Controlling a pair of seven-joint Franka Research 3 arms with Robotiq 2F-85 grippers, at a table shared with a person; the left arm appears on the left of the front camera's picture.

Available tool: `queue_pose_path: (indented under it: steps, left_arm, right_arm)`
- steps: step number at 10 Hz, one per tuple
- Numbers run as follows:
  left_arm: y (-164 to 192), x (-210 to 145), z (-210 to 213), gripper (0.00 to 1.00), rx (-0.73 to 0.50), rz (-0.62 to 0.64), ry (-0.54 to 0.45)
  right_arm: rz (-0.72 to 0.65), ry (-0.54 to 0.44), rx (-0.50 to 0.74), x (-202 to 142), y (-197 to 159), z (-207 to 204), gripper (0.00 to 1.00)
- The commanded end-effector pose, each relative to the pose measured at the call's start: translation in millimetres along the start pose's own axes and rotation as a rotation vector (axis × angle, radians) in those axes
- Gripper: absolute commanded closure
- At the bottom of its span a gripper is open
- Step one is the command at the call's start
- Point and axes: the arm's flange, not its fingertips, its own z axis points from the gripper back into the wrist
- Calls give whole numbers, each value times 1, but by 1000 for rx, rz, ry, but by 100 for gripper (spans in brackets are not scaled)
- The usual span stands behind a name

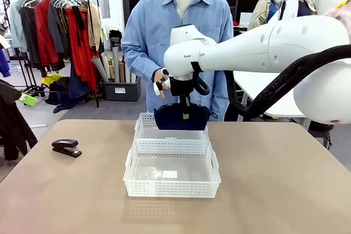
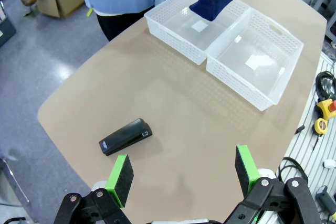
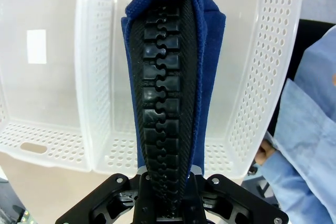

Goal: Distribute items into two baskets.
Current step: Place the picked Pencil pouch into the Organizing basket as instructed by the person.

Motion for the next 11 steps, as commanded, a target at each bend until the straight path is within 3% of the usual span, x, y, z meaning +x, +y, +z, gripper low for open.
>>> queue_pose_path:
  steps: [1, 11]
  left_arm:
    - [1, 0, 0, 0, -7, -12, -21]
    - [1, 0, 0, 0, -7, -12, -21]
  right_arm:
    - [-45, 36, -34, 13, -20, 2, 100]
    - [-3, 63, 48, 42, -30, -54, 100]
